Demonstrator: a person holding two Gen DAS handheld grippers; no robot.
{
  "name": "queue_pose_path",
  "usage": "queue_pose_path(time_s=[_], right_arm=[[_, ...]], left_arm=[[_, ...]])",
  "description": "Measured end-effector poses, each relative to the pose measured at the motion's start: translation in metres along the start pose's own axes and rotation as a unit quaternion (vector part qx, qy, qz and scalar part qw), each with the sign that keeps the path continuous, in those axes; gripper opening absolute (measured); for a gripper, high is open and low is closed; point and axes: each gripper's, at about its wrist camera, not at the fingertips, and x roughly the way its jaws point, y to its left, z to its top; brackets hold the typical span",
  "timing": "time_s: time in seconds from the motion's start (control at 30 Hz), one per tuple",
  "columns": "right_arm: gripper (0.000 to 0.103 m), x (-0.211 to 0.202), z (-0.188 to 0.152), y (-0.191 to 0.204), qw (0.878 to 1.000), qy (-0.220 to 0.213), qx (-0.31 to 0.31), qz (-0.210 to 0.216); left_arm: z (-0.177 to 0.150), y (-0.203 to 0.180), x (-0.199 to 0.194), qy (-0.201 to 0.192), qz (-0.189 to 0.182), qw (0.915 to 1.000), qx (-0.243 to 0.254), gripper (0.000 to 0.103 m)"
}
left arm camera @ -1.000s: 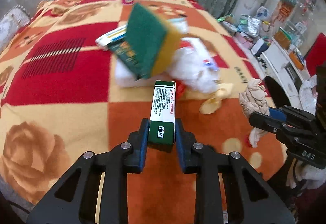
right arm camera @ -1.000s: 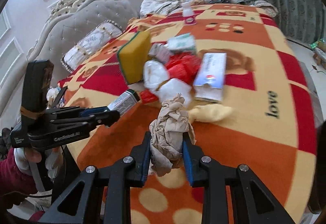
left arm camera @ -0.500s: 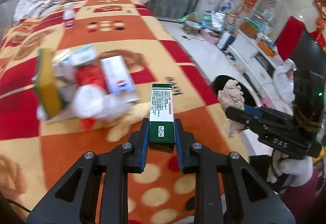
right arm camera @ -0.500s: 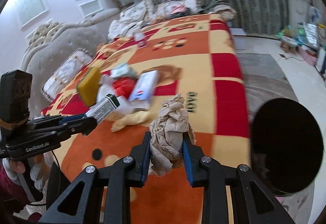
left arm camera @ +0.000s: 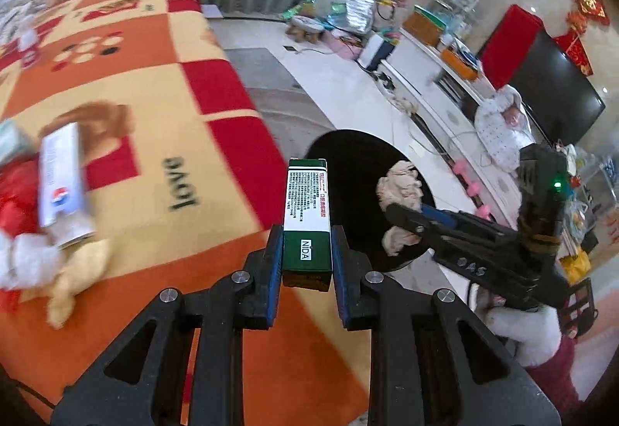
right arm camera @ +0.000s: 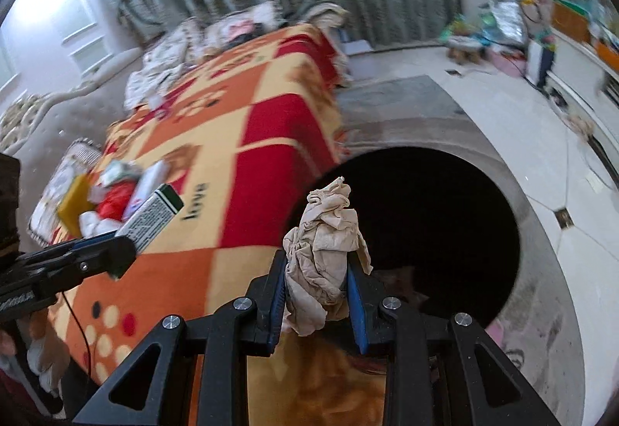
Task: Collect trash
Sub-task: 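Carry the green box and beige tissue in both tools over the bin, then open both tools to drop the box and tissue into the bin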
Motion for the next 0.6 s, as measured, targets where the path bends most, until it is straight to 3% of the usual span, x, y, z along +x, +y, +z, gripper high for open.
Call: queue_pose_path(time_s=[0.2,0.3,0.4,0.47,0.53,0.6], right_arm=[[0.028,0.016,0.001,-0.029,0.999,0.014,0.027,-0.027],[0.043,0.017,0.001,-0.040,0.998,0.014,0.034,-0.050],[0.043,0.011,0.000,-0.049,0.998,0.008,0.047,-0.050],[0.043,0.007,-0.002,-0.051,0.997,0.006,0.049,-0.053],[0.043,0.004,-0.003,-0.053,0.997,0.006,0.055,-0.052],[0.043,0.002,-0.006,-0.056,0.997,0.006,0.062,-0.050]], left_arm=[[0.012,-0.024,0.035,0.012,-0.008,0.9998,0.016,0.021],[0.018,-0.032,0.050,0.017,-0.013,0.9996,0.020,0.021],[0.022,-0.036,0.061,0.017,-0.019,0.9994,0.021,0.022],[0.023,-0.037,0.066,0.022,-0.025,0.9992,0.023,0.026],[0.023,-0.039,0.070,0.025,-0.022,0.9992,0.023,0.045],[0.022,-0.039,0.070,0.025,-0.021,0.9991,0.026,0.047]])
